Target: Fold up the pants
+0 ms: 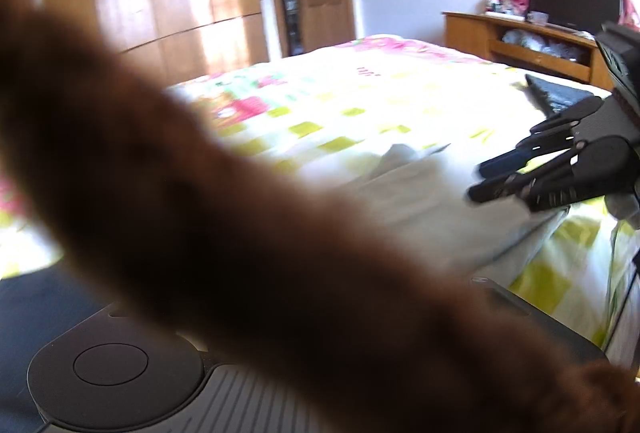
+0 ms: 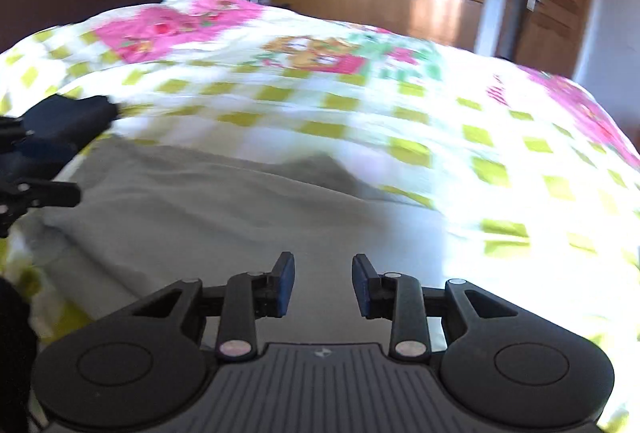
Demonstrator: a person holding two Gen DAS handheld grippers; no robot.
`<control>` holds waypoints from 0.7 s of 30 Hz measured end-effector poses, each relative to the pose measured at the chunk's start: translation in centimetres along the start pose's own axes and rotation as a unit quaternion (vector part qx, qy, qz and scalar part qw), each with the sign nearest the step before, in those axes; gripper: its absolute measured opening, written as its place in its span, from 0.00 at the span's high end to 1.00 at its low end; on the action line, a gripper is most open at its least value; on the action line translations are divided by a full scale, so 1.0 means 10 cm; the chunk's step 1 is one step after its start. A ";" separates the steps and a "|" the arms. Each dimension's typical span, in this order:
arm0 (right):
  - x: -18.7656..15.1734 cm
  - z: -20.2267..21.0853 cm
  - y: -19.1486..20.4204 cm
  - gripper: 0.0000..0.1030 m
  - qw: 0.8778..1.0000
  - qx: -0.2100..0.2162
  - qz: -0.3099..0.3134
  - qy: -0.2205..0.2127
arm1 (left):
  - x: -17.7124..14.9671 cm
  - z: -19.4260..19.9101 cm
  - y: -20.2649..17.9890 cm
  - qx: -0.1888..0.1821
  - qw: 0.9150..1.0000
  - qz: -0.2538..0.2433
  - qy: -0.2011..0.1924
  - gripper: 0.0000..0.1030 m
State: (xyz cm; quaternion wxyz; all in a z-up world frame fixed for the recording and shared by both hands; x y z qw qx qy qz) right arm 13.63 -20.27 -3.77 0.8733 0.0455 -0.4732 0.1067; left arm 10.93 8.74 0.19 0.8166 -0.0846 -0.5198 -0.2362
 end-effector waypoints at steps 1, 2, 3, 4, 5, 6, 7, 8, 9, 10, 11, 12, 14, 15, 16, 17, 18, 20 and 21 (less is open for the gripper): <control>-0.04 -0.01 -0.16 0.56 1.000 -0.008 -0.018 0.010 | 0.03 -0.11 -0.06 -0.007 1.000 0.001 0.003 0.48; -0.08 -0.02 -0.31 0.56 0.999 -0.010 -0.040 0.022 | 0.04 -0.22 -0.12 -0.013 1.000 0.001 0.006 0.48; -0.12 -0.03 -0.42 0.56 0.997 -0.003 -0.066 0.032 | 0.04 -0.34 -0.19 -0.015 1.000 -0.001 0.013 0.48; -0.15 -0.06 -0.51 0.56 0.994 0.016 -0.101 0.041 | 0.03 -0.45 -0.24 -0.019 1.000 -0.001 0.025 0.48; -0.19 -0.07 -0.59 0.56 0.988 0.044 -0.141 0.052 | 0.00 -0.54 -0.30 -0.027 0.999 -0.001 0.041 0.48; -0.22 -0.11 -0.63 0.56 0.981 0.066 -0.172 0.060 | -0.04 -0.62 -0.35 -0.034 0.998 0.000 0.059 0.48; -0.26 -0.13 -0.67 0.56 0.975 0.084 -0.195 0.066 | -0.10 -0.68 -0.40 -0.040 0.996 -0.001 0.080 0.48; -0.31 -0.17 -0.71 0.56 0.970 0.100 -0.210 0.073 | -0.16 -0.73 -0.44 -0.041 0.994 -0.004 0.098 0.48; -0.34 -0.19 -0.72 0.56 0.967 0.111 -0.216 0.078 | -0.23 -0.76 -0.48 -0.037 0.993 -0.012 0.110 0.48; -0.38 -0.22 -0.73 0.56 0.964 0.117 -0.222 0.085 | -0.26 -0.76 -0.52 -0.033 0.992 -0.017 0.117 0.48; -0.41 -0.25 -0.74 0.56 0.962 0.120 -0.229 0.089 | -0.27 -0.74 -0.55 -0.030 0.992 -0.023 0.120 0.48; -0.44 -0.28 -0.73 0.55 0.958 0.124 -0.241 0.092 | -0.26 -0.71 -0.57 -0.029 0.992 -0.026 0.122 0.47; -0.47 -0.34 -0.77 0.55 0.946 0.143 -0.278 0.089 | -0.24 -0.66 -0.60 -0.027 0.991 -0.029 0.126 0.47; -0.47 -0.36 -0.77 0.53 0.939 0.154 -0.295 0.090 | -0.25 -0.65 -0.61 -0.025 0.991 -0.033 0.129 0.47; -0.49 -0.38 -0.79 0.53 0.931 0.168 -0.312 0.089 | -0.26 -0.65 -0.63 -0.022 0.990 -0.039 0.133 0.46; -0.50 -0.39 -0.82 0.53 0.927 0.172 -0.322 0.088 | -0.26 -0.66 -0.65 -0.020 0.990 -0.043 0.134 0.46; -0.51 -0.39 -0.85 0.54 0.925 0.167 -0.329 0.085 | -0.27 -0.67 -0.66 -0.017 0.990 -0.045 0.134 0.46; -0.55 -0.38 -0.90 0.55 0.921 0.173 -0.339 0.080 | -0.26 -0.66 -0.67 -0.014 0.990 -0.043 0.135 0.46; -0.57 -0.40 -0.92 0.55 0.915 0.183 -0.350 0.082 | -0.25 -0.66 -0.67 -0.013 0.990 -0.040 0.135 0.46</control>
Point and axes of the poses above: each gripper's, at about its wrist camera, not at the fingertips, and z roughly against the way its jaws point, y to its left, x to its top, the point moved 5 cm from there along -z, roughly the way its jaws point, and after that the axes turned 9 degrees about -y, right-handed, at the moved point
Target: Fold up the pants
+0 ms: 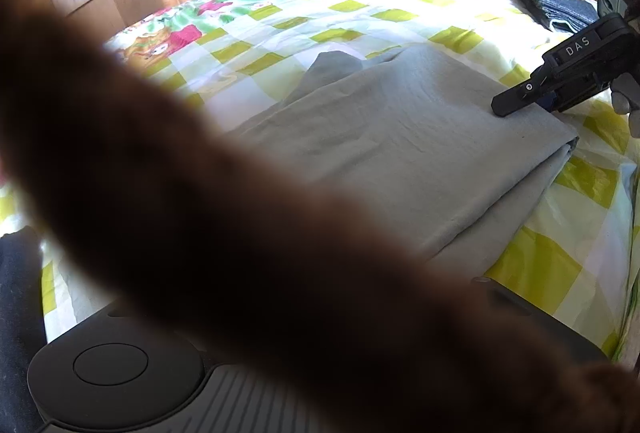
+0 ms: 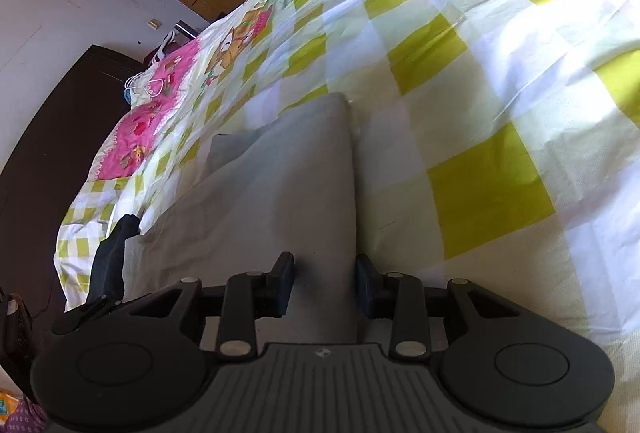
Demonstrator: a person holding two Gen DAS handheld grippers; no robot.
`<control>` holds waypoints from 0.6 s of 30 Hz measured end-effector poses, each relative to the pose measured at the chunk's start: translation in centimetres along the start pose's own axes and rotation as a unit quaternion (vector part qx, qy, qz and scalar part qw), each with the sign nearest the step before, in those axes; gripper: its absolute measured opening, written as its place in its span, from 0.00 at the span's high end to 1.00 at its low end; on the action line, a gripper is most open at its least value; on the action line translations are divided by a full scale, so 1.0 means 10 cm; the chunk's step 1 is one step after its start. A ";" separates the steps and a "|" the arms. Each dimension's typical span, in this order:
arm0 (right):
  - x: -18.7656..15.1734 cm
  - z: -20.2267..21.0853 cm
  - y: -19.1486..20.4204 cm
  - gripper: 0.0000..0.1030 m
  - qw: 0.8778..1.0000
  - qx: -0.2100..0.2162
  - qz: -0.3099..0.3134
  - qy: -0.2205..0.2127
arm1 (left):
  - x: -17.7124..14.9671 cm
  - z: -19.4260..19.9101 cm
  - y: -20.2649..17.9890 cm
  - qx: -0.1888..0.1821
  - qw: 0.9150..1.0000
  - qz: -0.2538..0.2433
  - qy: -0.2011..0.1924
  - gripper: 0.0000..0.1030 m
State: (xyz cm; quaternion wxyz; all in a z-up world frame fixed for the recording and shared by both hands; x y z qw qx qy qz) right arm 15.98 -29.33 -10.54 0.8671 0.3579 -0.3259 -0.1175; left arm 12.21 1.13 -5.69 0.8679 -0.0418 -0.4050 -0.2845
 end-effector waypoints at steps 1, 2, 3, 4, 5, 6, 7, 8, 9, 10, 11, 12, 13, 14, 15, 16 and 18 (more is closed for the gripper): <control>0.00 -0.02 -0.02 0.55 1.000 0.008 -0.012 0.003 | 0.01 0.00 0.00 0.001 1.000 0.002 -0.001 0.46; 0.00 -0.04 -0.04 0.55 1.000 0.016 -0.022 0.005 | 0.01 0.01 -0.01 0.002 1.000 0.004 -0.002 0.46; 0.01 -0.07 -0.05 0.55 0.999 0.025 -0.029 0.010 | 0.01 0.01 -0.02 0.001 1.000 0.005 -0.003 0.46; 0.02 -0.11 -0.04 0.55 0.999 0.034 -0.030 0.015 | 0.01 0.00 -0.03 0.002 1.000 0.006 -0.004 0.46; 0.03 -0.13 -0.04 0.55 0.998 0.042 -0.037 0.018 | 0.02 -0.01 -0.04 0.005 1.000 0.007 -0.004 0.46; 0.04 -0.16 -0.06 0.55 0.997 0.049 -0.050 0.018 | 0.02 -0.01 -0.04 0.006 1.000 0.010 -0.005 0.46; 0.04 -0.17 -0.07 0.54 0.996 0.057 -0.061 0.016 | 0.03 -0.01 -0.05 0.007 1.000 0.014 -0.006 0.46; 0.03 -0.18 -0.08 0.59 0.996 0.061 -0.071 0.010 | 0.04 -0.01 -0.05 0.006 1.000 0.019 -0.005 0.46; 0.01 -0.20 -0.09 0.71 0.995 0.061 -0.078 0.007 | 0.05 -0.01 -0.06 0.006 1.000 0.022 -0.006 0.46; -0.01 -0.23 -0.10 0.72 0.995 0.061 -0.083 0.009 | 0.06 -0.02 -0.07 0.007 1.000 0.024 -0.006 0.46; -0.02 -0.23 -0.10 0.74 0.995 0.059 -0.083 0.008 | 0.07 -0.03 -0.08 0.009 1.000 0.025 -0.005 0.46; -0.02 -0.21 -0.08 0.75 0.996 0.055 -0.074 0.006 | 0.08 -0.04 -0.09 0.010 1.000 0.026 -0.003 0.46; -0.01 -0.18 -0.06 0.76 0.997 0.048 -0.062 -0.001 | 0.09 -0.06 -0.10 0.011 1.000 0.028 -0.002 0.46; 0.00 -0.12 -0.04 0.77 0.997 0.045 -0.053 -0.012 | 0.10 -0.07 -0.12 0.012 1.000 0.027 0.001 0.46; 0.03 -0.03 -0.04 0.78 0.997 0.046 -0.053 -0.028 | 0.11 -0.09 -0.13 0.014 1.000 0.025 0.003 0.46; 0.06 0.06 -0.07 0.79 0.996 0.047 -0.061 -0.042 | 0.11 -0.10 -0.16 0.016 1.000 0.022 0.005 0.46; 0.10 0.25 -0.17 0.80 0.992 0.049 -0.088 -0.071 | 0.13 -0.12 -0.22 0.013 1.000 0.022 0.008 0.46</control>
Point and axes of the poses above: each gripper's, at about its wrist camera, not at the fingertips, and z roughly against the way its jaws point, y to its left, x to its top, the point moved 5 cm from there along -z, roughly the way its jaws point, and after that the axes turned 9 degrees about -y, right-handed, at the moved point
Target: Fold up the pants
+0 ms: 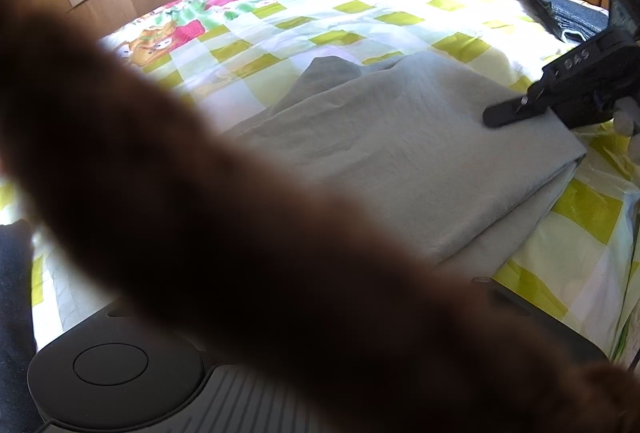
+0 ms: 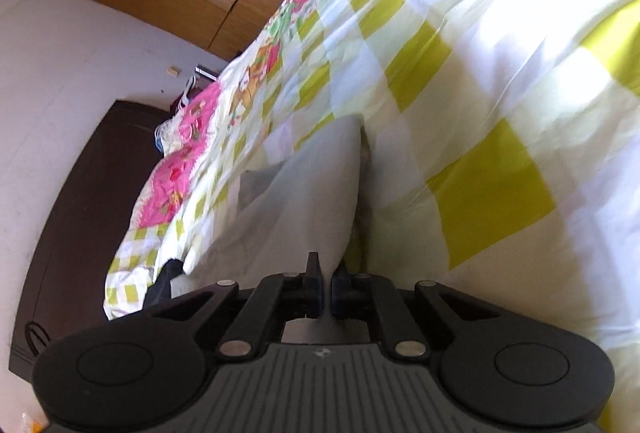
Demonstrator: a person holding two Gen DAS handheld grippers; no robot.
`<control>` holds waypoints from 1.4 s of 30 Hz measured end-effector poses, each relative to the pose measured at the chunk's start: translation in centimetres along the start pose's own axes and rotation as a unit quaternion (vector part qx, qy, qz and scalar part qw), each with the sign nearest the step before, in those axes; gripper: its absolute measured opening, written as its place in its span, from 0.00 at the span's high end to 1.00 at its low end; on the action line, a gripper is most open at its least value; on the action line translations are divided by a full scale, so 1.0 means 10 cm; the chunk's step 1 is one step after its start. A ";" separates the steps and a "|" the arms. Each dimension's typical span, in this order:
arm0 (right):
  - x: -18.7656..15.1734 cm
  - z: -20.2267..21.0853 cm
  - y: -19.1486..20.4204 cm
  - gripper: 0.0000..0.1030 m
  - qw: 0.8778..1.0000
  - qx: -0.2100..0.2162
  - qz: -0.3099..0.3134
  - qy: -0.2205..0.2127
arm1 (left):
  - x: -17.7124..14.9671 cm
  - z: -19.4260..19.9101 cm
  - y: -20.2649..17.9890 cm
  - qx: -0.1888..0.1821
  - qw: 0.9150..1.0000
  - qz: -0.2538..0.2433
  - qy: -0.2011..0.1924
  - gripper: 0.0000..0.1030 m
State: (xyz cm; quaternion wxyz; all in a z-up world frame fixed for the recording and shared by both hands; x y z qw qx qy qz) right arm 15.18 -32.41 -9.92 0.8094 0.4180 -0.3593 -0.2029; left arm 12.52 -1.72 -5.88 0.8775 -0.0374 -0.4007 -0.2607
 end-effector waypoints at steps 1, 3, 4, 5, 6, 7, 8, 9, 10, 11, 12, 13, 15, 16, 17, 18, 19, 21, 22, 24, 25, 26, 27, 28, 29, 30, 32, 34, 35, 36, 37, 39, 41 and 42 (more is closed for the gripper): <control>0.04 0.10 -0.05 0.80 1.000 -0.005 -0.009 -0.015 | 0.01 0.00 -0.05 -0.008 1.000 0.001 0.001 0.46; 0.07 0.30 -0.16 0.80 0.999 -0.020 -0.026 -0.038 | 0.04 0.00 -0.18 -0.033 0.999 0.007 0.001 0.46; 0.07 0.39 -0.20 0.80 0.998 -0.025 -0.032 -0.043 | 0.04 0.00 -0.26 -0.044 0.999 0.003 0.000 0.46; 0.07 0.48 -0.25 0.80 0.998 -0.036 -0.035 -0.048 | 0.06 0.01 -0.38 -0.054 0.998 -0.011 -0.002 0.46; 0.07 0.59 -0.27 0.80 0.997 -0.053 -0.028 -0.053 | 0.07 0.01 -0.48 -0.062 0.998 -0.025 -0.006 0.46; 0.06 0.66 -0.27 0.79 0.996 -0.064 -0.021 -0.057 | 0.08 0.02 -0.57 -0.069 0.997 -0.036 -0.009 0.46; 0.06 0.72 -0.26 0.79 0.996 -0.068 -0.018 -0.060 | 0.10 0.04 -0.65 -0.076 0.996 -0.043 -0.015 0.46; 0.06 0.79 -0.24 0.79 0.995 -0.072 -0.016 -0.066 | 0.11 0.06 -0.70 -0.083 0.995 -0.046 -0.020 0.46; 0.06 0.82 -0.22 0.79 0.995 -0.075 -0.014 -0.069 | 0.14 0.10 -0.74 -0.090 0.994 -0.048 -0.029 0.46; 0.05 0.84 -0.19 0.79 0.994 -0.078 -0.010 -0.070 | 0.17 0.14 -0.75 -0.093 0.994 -0.047 -0.038 0.46; 0.05 0.84 -0.16 0.79 0.994 -0.081 -0.006 -0.070 | 0.20 0.18 -0.76 -0.095 0.993 -0.044 -0.048 0.46; 0.04 0.81 -0.13 0.79 0.994 -0.084 -0.005 -0.069 | 0.25 0.23 -0.75 -0.094 0.993 -0.040 -0.064 0.46; 0.01 0.77 -0.12 0.79 0.994 -0.092 0.002 -0.067 | 0.36 0.28 -0.71 -0.074 0.993 -0.037 -0.090 0.45; 0.00 0.75 -0.12 0.79 0.993 -0.097 0.004 -0.068 | 0.42 0.27 -0.68 -0.057 0.993 -0.038 -0.101 0.44; -0.02 0.73 -0.13 0.79 0.993 -0.100 0.005 -0.067 | 0.48 0.23 -0.66 -0.039 0.992 -0.041 -0.109 0.43; -0.05 0.74 -0.17 0.79 0.993 -0.101 0.001 -0.065 | 0.53 0.18 -0.64 -0.026 0.992 -0.040 -0.114 0.43; -0.06 0.73 -0.19 0.79 0.993 -0.100 -0.004 -0.066 | 0.56 0.11 -0.62 -0.016 0.992 -0.039 -0.116 0.43; -0.07 0.73 -0.22 0.79 0.992 -0.102 -0.011 -0.070 | 0.63 -0.09 -0.58 0.006 0.993 -0.041 -0.114 0.43; -0.07 0.74 -0.24 0.79 0.992 -0.104 -0.015 -0.071 | 0.67 -0.21 -0.54 0.018 0.993 -0.040 -0.110 0.43; -0.08 0.75 -0.29 0.79 0.992 -0.105 -0.024 -0.071 | 0.72 -0.40 -0.48 0.024 0.995 -0.026 -0.095 0.43; -0.08 0.74 -0.30 0.79 0.992 -0.106 -0.027 -0.069 | 0.72 -0.49 -0.46 0.028 0.996 -0.022 -0.084 0.43; -0.08 0.73 -0.32 0.79 0.991 -0.108 -0.029 -0.067 | 0.69 -0.57 -0.46 0.034 0.996 -0.025 -0.073 0.43; -0.08 0.72 -0.32 0.79 0.991 -0.109 -0.029 -0.065 | 0.65 -0.63 -0.48 0.034 0.997 -0.034 -0.059 0.43; -0.08 0.71 -0.31 0.79 0.992 -0.109 -0.026 -0.064 | 0.56 -0.69 -0.51 0.027 0.998 -0.048 -0.039 0.43; -0.09 0.71 -0.31 0.79 0.992 -0.109 -0.024 -0.063 | 0.49 -0.69 -0.54 0.028 0.997 -0.061 -0.036 0.42; -0.09 0.71 -0.29 0.79 0.992 -0.109 -0.021 -0.065 | 0.46 -0.64 -0.55 0.028 0.996 -0.069 -0.044 0.42; -0.10 0.71 -0.28 0.79 0.991 -0.112 -0.020 -0.066 | 0.44 -0.50 -0.51 0.029 0.997 -0.057 -0.051 0.42; -0.10 0.71 -0.28 0.79 0.991 -0.116 -0.019 -0.066 | 0.43 -0.35 -0.47 0.026 0.997 -0.035 -0.068 0.42; -0.10 0.72 -0.28 0.79 0.990 -0.119 -0.018 -0.067 | 0.40 -0.30 -0.47 0.026 0.997 -0.031 -0.072 0.41; -0.10 0.72 -0.28 0.79 0.990 -0.120 -0.016 -0.067 | 0.36 -0.30 -0.50 0.022 0.997 -0.032 -0.068 0.40; -0.10 0.73 -0.26 0.79 0.990 -0.123 -0.013 -0.067 | 0.30 -0.31 -0.53 0.018 0.997 -0.041 -0.058 0.40; -0.09 0.74 -0.22 0.79 0.989 -0.129 -0.003 -0.068 | 0.20 -0.29 -0.60 0.026 0.996 -0.061 -0.058 0.40; -0.09 0.75 -0.15 0.79 0.989 -0.127 0.003 -0.069 | 0.21 -0.15 -0.60 0.027 0.996 -0.055 -0.070 0.40; -0.08 0.76 -0.10 0.79 0.990 -0.124 0.006 -0.070 | 0.22 -0.04 -0.60 0.024 0.995 -0.052 -0.083 0.40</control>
Point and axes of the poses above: each gripper's, at about its wrist camera, not at the fingertips, and z roughly against the way its jaws point, y to its left, x to its top, the point moved 5 cm from there along -z, roughly the way its jaws point, and after that the axes turned 9 degrees about -y, right-handed, at the moved point
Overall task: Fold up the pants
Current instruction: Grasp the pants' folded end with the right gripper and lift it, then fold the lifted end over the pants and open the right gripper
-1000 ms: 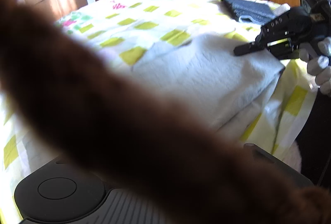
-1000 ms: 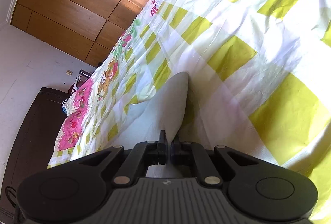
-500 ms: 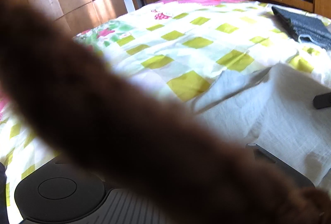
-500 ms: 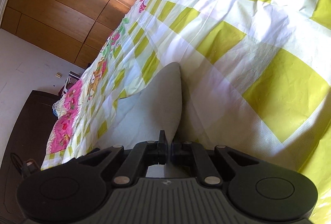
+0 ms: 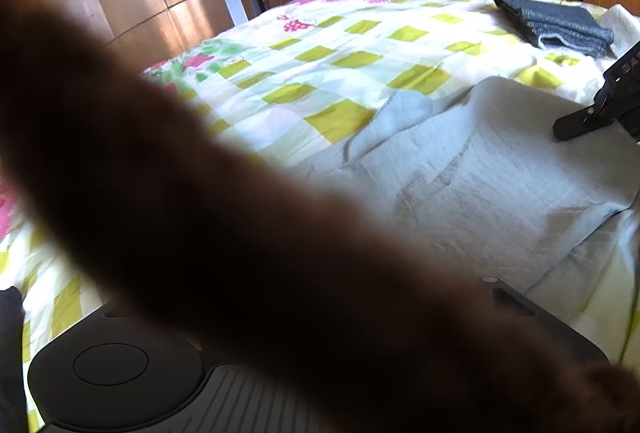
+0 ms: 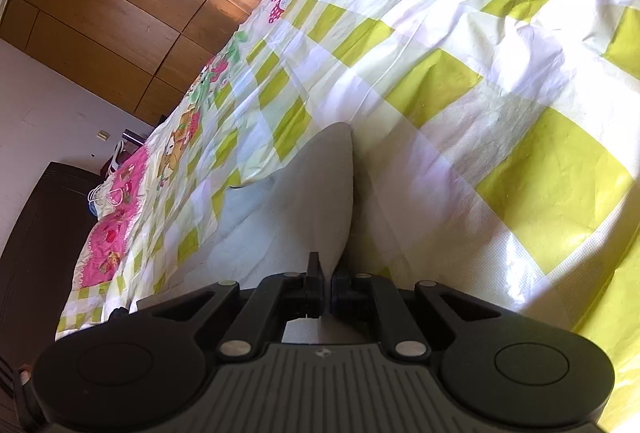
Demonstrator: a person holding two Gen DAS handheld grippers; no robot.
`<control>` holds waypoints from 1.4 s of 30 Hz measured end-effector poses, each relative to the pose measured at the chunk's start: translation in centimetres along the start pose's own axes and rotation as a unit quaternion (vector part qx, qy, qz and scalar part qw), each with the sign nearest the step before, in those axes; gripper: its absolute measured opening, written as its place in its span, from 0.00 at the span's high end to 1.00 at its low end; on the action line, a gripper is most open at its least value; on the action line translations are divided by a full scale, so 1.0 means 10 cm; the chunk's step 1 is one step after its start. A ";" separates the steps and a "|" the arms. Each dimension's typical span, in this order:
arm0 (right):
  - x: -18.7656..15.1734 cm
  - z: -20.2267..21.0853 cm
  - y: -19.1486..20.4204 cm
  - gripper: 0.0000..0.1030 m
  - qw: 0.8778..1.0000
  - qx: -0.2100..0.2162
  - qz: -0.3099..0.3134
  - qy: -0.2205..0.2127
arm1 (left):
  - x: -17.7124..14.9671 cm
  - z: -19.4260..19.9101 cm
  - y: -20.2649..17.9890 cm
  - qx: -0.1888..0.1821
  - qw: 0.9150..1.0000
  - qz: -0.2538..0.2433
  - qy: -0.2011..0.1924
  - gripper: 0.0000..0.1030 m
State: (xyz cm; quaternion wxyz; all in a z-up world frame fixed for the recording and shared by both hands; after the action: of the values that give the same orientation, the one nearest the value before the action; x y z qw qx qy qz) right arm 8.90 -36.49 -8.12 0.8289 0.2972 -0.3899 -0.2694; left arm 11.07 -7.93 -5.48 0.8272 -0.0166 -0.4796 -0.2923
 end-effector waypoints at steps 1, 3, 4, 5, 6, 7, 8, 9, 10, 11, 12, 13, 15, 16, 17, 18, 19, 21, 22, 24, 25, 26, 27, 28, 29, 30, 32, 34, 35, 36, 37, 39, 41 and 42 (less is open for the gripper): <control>0.01 0.02 0.06 0.79 1.000 0.004 0.004 -0.001 | 0.00 0.09 -0.01 -0.004 1.000 0.000 -0.008 0.40; 0.03 0.05 0.26 0.79 1.000 0.015 0.018 -0.004 | -0.09 0.14 -0.08 -0.033 0.999 -0.013 0.014 0.37; 0.04 0.08 0.38 0.79 0.999 0.022 0.027 -0.006 | -0.15 0.14 -0.12 -0.041 0.999 -0.024 0.026 0.37; 0.04 0.10 0.53 0.79 0.999 0.029 0.043 -0.007 | -0.21 0.16 -0.15 -0.038 0.998 -0.036 0.025 0.37; 0.04 0.12 0.68 0.79 0.998 0.032 0.062 -0.008 | -0.23 0.19 -0.15 -0.037 0.998 -0.042 0.023 0.37; 0.04 0.13 0.83 0.79 0.996 0.034 0.080 -0.008 | -0.22 0.24 -0.12 -0.035 0.998 -0.037 0.022 0.37; 0.02 0.12 0.97 0.79 0.995 0.037 0.094 -0.007 | -0.19 0.30 -0.07 -0.032 0.999 -0.027 0.018 0.37; -0.01 0.10 1.14 0.79 0.993 0.046 0.108 -0.002 | -0.17 0.37 -0.01 -0.031 0.999 -0.019 0.012 0.37; -0.04 0.06 1.28 0.79 0.992 0.052 0.118 0.003 | -0.16 0.44 0.06 -0.027 0.999 -0.016 0.006 0.36; -0.09 0.01 1.41 0.79 0.990 0.054 0.129 0.011 | -0.17 0.51 0.13 -0.019 1.000 -0.017 0.000 0.36; -0.16 -0.07 1.58 0.79 0.988 0.054 0.144 0.019 | -0.19 0.56 0.21 -0.009 1.000 -0.021 -0.001 0.36; -0.22 -0.14 1.71 0.79 0.986 0.055 0.155 0.026 | -0.23 0.59 0.29 0.003 1.000 -0.026 0.002 0.36; -0.39 -0.32 1.99 0.79 0.980 0.059 0.185 0.042 | -0.33 0.62 0.43 0.028 0.999 -0.034 0.015 0.36; -0.48 -0.41 2.12 0.79 0.977 0.057 0.198 0.051 | -0.40 0.61 0.49 0.035 0.999 -0.031 0.026 0.36; -0.56 -0.49 2.22 0.79 0.975 0.055 0.208 0.060 | -0.44 0.60 0.55 0.039 0.999 -0.016 0.034 0.36; -0.67 -0.60 2.34 0.79 0.971 0.053 0.220 0.072 | -0.46 0.58 0.61 0.040 0.998 0.002 0.038 0.36; -0.76 -0.67 2.43 0.79 0.969 0.052 0.228 0.080 | -0.46 0.58 0.67 0.041 0.998 0.019 0.039 0.36; -0.91 -0.84 2.58 0.79 0.965 0.051 0.240 0.095 | -0.48 0.55 0.76 0.036 0.997 0.046 0.046 0.36; -0.98 -0.90 2.65 0.79 0.963 0.051 0.244 0.103 | -0.52 0.53 0.78 0.033 0.996 0.057 0.054 0.36; -1.12 -1.02 2.77 0.79 0.958 0.048 0.258 0.115 | -0.58 0.51 0.82 0.020 0.995 0.077 0.066 0.37; -1.18 -1.06 2.81 0.79 0.954 0.045 0.270 0.120 | -0.58 0.51 0.84 0.015 0.994 0.085 0.065 0.37; -1.26 -1.09 2.85 0.79 0.950 0.043 0.283 0.127 | -0.59 0.51 0.86 0.013 0.994 0.091 0.061 0.37; -1.34 -1.12 2.88 0.79 0.945 0.041 0.293 0.137 | -0.59 0.54 0.87 0.010 0.994 0.095 0.057 0.37; -1.40 -1.15 2.88 0.79 0.944 0.040 0.296 0.143 | -0.59 0.56 0.87 0.008 0.994 0.099 0.052 0.37; -1.45 -1.17 2.89 0.79 0.943 0.038 0.297 0.148 | -0.59 0.59 0.89 0.007 0.994 0.102 0.046 0.37; -1.49 -1.21 2.90 0.79 0.942 0.034 0.297 0.151 | -0.59 0.62 0.90 0.006 0.993 0.107 0.041 0.36; -1.53 -1.25 2.91 0.79 0.941 0.031 0.299 0.156 | -0.61 0.59 0.90 -0.001 0.992 0.113 0.049 0.36; -1.55 -1.28 2.92 0.79 0.938 0.027 0.303 0.164 | -0.62 0.55 0.87 -0.002 0.992 0.106 0.062 0.37; -1.56 -1.28 2.92 0.79 0.938 0.027 0.304 0.165 | -0.61 0.54 0.86 -0.003 0.993 0.102 0.062 0.37; -1.57 -1.29 2.93 0.78 0.937 0.028 0.306 0.167 | -0.61 0.55 0.85 -0.003 0.993 0.101 0.060 0.37; -1.59 -1.29 2.93 0.78 0.937 0.032 0.303 0.169 | -0.60 0.59 0.87 -0.005 0.993 0.104 0.052 0.36; -1.63 -1.32 2.92 0.78 0.938 0.035 0.299 0.175 | -0.59 0.67 0.92 -0.007 0.992 0.119 0.043 0.36; -1.69 -1.37 2.93 0.78 0.935 0.029 0.305 0.177 | -0.58 0.77 0.97 -0.007 0.990 0.134 0.034 0.36; -1.72 -1.39 2.94 0.74 0.934 0.030 0.305 0.182 | -0.58 0.83 0.99 -0.009 0.990 0.140 0.028 0.35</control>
State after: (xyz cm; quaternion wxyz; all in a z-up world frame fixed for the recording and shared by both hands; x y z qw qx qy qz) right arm 16.91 -0.94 -3.07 0.9186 0.2326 -0.3122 0.0675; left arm 7.32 5.53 -3.20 0.8728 -0.0832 -0.4467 -0.1781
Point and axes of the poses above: each gripper's, at about its wrist camera, not at the fingertips, and z roughly against the way its jaws point, y to its left, x to its top, the point moved 5 cm from there along -z, roughly the way its jaws point, and after that the axes turned 9 degrees about -y, right-handed, at the moved point
